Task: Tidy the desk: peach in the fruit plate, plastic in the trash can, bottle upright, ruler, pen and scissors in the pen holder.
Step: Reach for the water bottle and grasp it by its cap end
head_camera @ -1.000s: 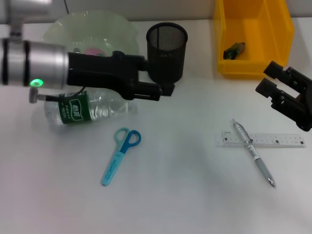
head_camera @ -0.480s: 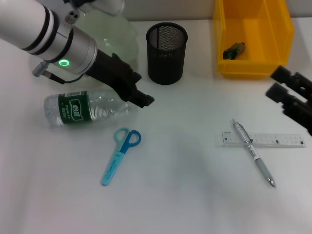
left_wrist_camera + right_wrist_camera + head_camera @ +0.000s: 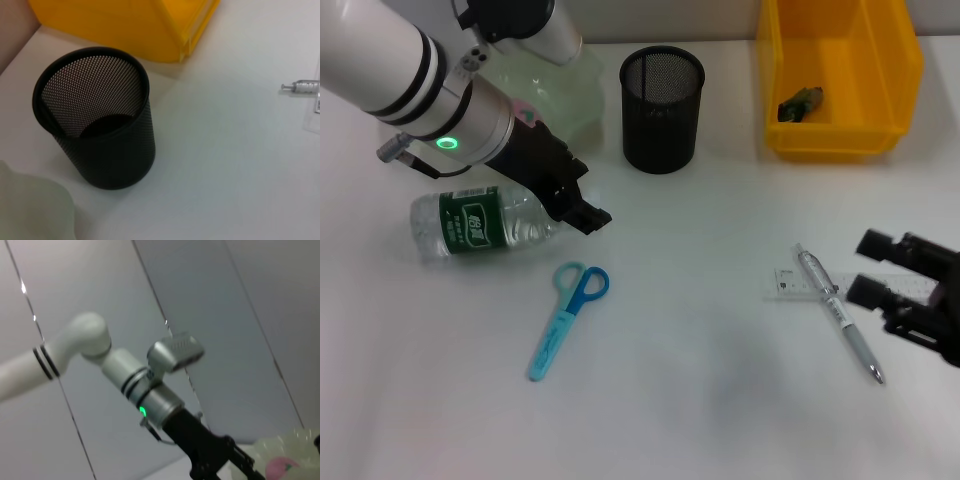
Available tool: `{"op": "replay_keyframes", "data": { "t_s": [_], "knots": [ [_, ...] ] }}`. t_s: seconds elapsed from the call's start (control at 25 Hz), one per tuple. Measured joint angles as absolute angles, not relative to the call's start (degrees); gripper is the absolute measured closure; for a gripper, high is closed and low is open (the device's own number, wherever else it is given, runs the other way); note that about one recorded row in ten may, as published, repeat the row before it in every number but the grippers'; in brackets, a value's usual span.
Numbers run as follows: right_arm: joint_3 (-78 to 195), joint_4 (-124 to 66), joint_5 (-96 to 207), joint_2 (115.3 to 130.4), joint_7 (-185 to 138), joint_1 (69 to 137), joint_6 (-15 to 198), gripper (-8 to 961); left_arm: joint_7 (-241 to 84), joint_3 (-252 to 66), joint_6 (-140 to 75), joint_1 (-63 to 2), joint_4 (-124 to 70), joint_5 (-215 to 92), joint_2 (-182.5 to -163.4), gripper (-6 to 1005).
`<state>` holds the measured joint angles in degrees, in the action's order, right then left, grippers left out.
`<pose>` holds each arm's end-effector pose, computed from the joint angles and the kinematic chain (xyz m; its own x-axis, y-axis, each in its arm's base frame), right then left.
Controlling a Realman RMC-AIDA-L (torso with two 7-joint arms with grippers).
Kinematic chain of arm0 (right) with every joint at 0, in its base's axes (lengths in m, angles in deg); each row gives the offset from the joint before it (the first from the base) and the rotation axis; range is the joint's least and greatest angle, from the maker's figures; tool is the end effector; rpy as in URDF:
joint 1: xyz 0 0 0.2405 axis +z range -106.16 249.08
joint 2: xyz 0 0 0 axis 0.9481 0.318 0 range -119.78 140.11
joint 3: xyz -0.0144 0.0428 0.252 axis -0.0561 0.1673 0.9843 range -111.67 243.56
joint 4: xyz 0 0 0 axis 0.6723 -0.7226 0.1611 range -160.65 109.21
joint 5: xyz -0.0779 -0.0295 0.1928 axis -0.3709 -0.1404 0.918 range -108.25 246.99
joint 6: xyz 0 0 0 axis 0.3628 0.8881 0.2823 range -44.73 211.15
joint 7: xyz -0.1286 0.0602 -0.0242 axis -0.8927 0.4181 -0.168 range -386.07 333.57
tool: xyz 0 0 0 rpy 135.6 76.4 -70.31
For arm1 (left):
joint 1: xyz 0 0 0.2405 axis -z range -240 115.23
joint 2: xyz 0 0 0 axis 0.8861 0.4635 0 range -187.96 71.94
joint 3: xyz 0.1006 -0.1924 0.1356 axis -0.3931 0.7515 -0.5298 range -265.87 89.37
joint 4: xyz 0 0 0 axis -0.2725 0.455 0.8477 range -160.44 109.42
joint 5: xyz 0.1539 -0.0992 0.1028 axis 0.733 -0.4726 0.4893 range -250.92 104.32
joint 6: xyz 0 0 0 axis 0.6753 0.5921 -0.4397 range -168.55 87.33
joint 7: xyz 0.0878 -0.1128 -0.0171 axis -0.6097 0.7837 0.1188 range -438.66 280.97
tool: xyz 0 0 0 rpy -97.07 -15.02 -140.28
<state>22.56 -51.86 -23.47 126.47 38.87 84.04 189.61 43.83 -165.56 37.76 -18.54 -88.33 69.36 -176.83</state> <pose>0.3081 0.2197 0.0179 0.5295 -0.2779 -0.8015 -0.5238 -0.8503 -0.0512 -0.1550 0.3932 -0.0256 0.9249 0.3005 -0.2329 0.2207 -0.9232 -0.3147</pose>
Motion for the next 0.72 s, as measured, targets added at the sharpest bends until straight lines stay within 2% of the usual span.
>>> {"op": "replay_keyframes", "data": {
  "t_s": [0.16,0.48,0.72],
  "knots": [
    [22.16,-54.2,-25.8,127.53,39.33,85.05,185.74,316,43.91,-166.33,37.87,-17.96,-88.21,69.55,-176.84,281],
    [22.08,-54.21,-28.23,127.87,39.46,87.12,184.12,316,44.42,-168.74,37.67,-17.17,-88.16,69.69,-176.92,282],
    [22.06,-54.04,-29.23,128.74,39.46,88.7,183.69,316,44.33,-171.34,36.61,-16.5,-88.27,70.12,-177.09,283]
  ]
}}
